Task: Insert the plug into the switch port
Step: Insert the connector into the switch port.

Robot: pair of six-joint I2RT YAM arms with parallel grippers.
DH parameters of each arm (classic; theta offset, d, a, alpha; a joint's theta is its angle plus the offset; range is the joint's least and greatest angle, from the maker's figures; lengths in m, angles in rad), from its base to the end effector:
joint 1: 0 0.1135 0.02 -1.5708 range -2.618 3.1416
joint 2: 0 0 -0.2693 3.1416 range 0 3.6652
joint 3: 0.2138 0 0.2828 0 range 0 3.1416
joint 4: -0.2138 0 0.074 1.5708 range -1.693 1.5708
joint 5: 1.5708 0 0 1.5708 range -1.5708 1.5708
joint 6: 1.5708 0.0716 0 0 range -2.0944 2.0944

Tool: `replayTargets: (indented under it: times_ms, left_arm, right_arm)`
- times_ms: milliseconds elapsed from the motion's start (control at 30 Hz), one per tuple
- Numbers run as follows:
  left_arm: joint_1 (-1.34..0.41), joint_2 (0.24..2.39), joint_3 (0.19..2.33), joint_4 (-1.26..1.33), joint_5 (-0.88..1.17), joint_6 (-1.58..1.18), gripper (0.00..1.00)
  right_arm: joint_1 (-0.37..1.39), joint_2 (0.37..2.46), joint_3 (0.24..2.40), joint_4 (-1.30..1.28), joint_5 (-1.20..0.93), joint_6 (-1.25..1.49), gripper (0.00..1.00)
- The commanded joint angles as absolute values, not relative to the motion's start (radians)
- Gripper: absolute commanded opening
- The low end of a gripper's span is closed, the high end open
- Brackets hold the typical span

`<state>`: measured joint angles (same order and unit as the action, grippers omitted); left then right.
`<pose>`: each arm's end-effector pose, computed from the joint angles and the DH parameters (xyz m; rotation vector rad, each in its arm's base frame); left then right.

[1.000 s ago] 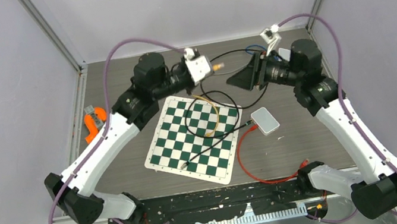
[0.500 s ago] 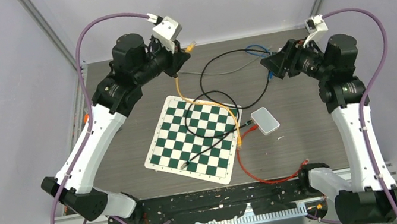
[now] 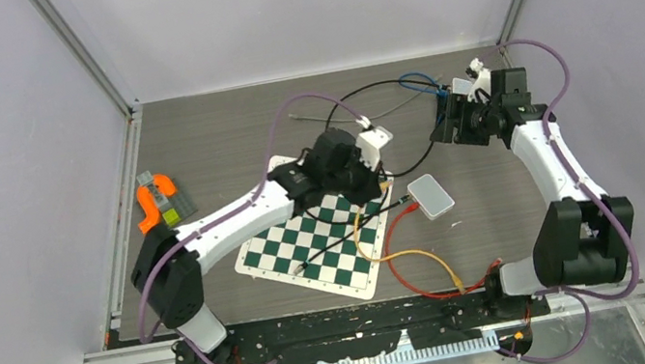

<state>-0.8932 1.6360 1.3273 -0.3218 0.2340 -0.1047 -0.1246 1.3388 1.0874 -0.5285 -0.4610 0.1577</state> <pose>0.2598 -0.3494 0.2707 1.0097 2.0696 -0.7962 0.3402 -0.0105 0.2678 0.1007 2.3122 0.5564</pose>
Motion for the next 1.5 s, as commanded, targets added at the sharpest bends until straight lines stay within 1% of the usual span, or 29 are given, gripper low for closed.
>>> replayTargets:
  times_ms: [0,167,467,567,800,900,1000,1133,1333,1467]
  left_arm:
    - [-0.958,1.652,1.319,-0.152,0.23,-0.164,0.0]
    - [-1.006,1.74,1.271,-0.085,0.231,-0.192,0.0]
    - [-1.013,1.866,1.303,-0.058,0.148,-0.144,0.0]
    - [-1.015,1.881,1.285,-0.017,0.176,-0.151,0.0]
    - [-1.037,1.904,1.193,0.12,0.181,-0.187,0.0]
    - [-1.049,1.921,1.185,0.136,0.158,-0.184,0.0]
    - [-1.051,1.927,1.155,0.174,0.16,-0.181,0.0]
    - [-1.053,1.932,1.128,0.22,0.128,-0.165,0.0]
    - [-1.072,1.955,1.129,0.233,0.047,-0.125,0.0]
    - [-1.078,1.964,1.124,0.259,0.017,-0.109,0.0]
  right_arm:
    - [-0.139,1.446,1.066,-0.562,-0.415,0.095,0.7]
    - [-0.15,1.539,1.043,-0.538,-0.473,0.095,0.7]
    - [-0.15,1.628,0.983,-0.486,-0.54,0.104,0.6]
    - [-0.15,1.632,0.962,-0.468,-0.549,0.132,0.57]
    - [-0.149,1.6,0.87,-0.414,-0.542,0.18,0.58]
    - [-0.143,1.592,0.823,-0.355,-0.608,0.227,0.53]
    - [-0.133,1.578,0.79,-0.294,-0.643,0.273,0.52]
    - [-0.129,1.564,0.772,-0.288,-0.656,0.268,0.51]
    - [-0.129,1.551,0.763,-0.313,-0.627,0.258,0.55]
    - [-0.129,1.552,0.751,-0.31,-0.636,0.252,0.52]
